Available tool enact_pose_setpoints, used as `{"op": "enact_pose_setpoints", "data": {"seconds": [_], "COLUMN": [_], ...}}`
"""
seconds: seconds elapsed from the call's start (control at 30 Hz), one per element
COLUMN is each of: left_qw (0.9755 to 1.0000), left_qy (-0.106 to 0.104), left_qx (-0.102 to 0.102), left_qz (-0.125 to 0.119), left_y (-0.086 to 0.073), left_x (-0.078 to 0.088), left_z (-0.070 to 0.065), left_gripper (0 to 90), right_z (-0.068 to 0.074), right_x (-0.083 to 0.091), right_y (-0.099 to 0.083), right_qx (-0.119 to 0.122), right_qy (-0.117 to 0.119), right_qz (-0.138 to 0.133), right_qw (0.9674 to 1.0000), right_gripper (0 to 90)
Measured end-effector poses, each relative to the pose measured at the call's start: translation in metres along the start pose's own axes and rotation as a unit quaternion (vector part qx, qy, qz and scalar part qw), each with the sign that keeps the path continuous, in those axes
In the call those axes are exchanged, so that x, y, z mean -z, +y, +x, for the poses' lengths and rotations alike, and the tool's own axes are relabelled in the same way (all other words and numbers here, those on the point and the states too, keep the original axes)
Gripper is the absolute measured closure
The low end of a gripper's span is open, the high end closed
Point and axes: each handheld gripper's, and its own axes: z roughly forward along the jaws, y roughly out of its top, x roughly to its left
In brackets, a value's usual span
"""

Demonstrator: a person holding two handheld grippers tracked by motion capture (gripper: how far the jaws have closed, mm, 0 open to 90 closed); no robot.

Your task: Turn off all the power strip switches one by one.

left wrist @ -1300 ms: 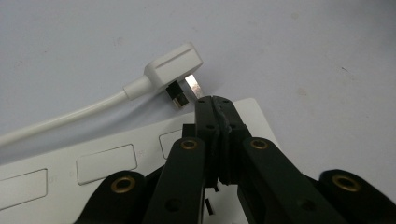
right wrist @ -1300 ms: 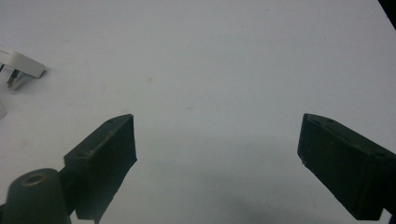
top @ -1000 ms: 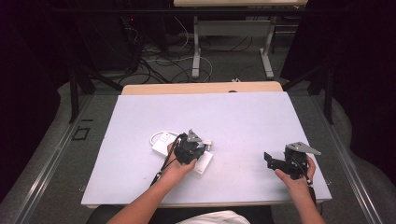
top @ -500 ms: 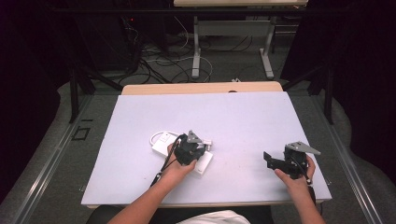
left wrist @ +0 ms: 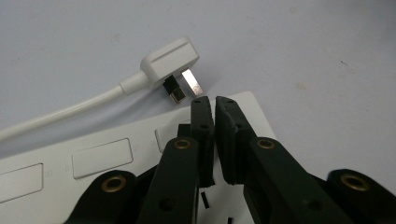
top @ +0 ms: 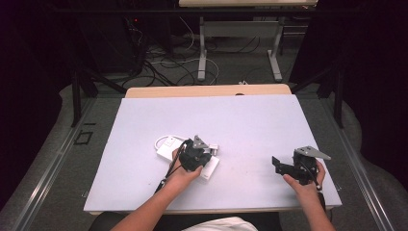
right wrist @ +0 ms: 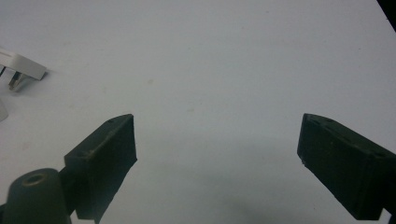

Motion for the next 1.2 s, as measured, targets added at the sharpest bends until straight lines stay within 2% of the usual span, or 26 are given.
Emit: {"op": "enact_pose_setpoints", "data": {"seconds": [0.13, 0.17, 0.4, 0.5, 0.8, 0.93, 1.07, 1.13, 1.2], "left_qw": [1.0000, 1.0000, 0.9994, 0.9990, 0.9982, 0.9970, 0.9955, 0.9945, 0.9928], "left_qy": [-0.001, 0.003, 0.010, 0.010, 0.027, 0.037, 0.046, 0.045, 0.053], "left_qx": [0.007, 0.006, 0.031, 0.040, 0.042, 0.049, 0.065, 0.072, 0.073], "left_qz": [-0.003, -0.002, -0.012, -0.014, -0.032, -0.047, -0.053, -0.062, -0.079], "left_y": [0.001, 0.001, -0.001, -0.002, -0.007, -0.014, -0.023, -0.029, -0.036], "left_x": [0.005, 0.007, 0.021, 0.026, 0.046, 0.057, 0.068, 0.075, 0.082], "left_z": [0.003, 0.004, 0.015, 0.020, 0.034, 0.044, 0.057, 0.064, 0.072], "left_gripper": [81.3, 80.3, 71.6, 68.4, 54.7, 51.5, 41.2, 39.0, 37.6], "right_z": [0.000, -0.001, 0.000, 0.000, -0.001, -0.001, -0.001, -0.001, -0.001], "right_x": [0.000, 0.001, -0.001, 0.000, 0.000, 0.000, 0.000, 0.000, 0.000], "right_y": [0.000, 0.000, -0.001, -0.001, -0.001, -0.001, -0.001, -0.001, -0.001], "right_qx": [0.002, 0.003, 0.001, -0.003, 0.001, 0.000, -0.001, -0.001, -0.001], "right_qy": [-0.003, -0.002, -0.004, -0.001, -0.001, -0.001, -0.001, -0.001, -0.001], "right_qz": [-0.008, -0.001, -0.008, -0.003, -0.004, -0.004, -0.003, -0.003, -0.004], "right_qw": [1.0000, 1.0000, 1.0000, 1.0000, 1.0000, 1.0000, 1.0000, 1.0000, 1.0000], "right_gripper": [11.0, 11.0, 11.0, 11.1, 11.1, 11.1, 11.3, 11.3, 11.3]}}
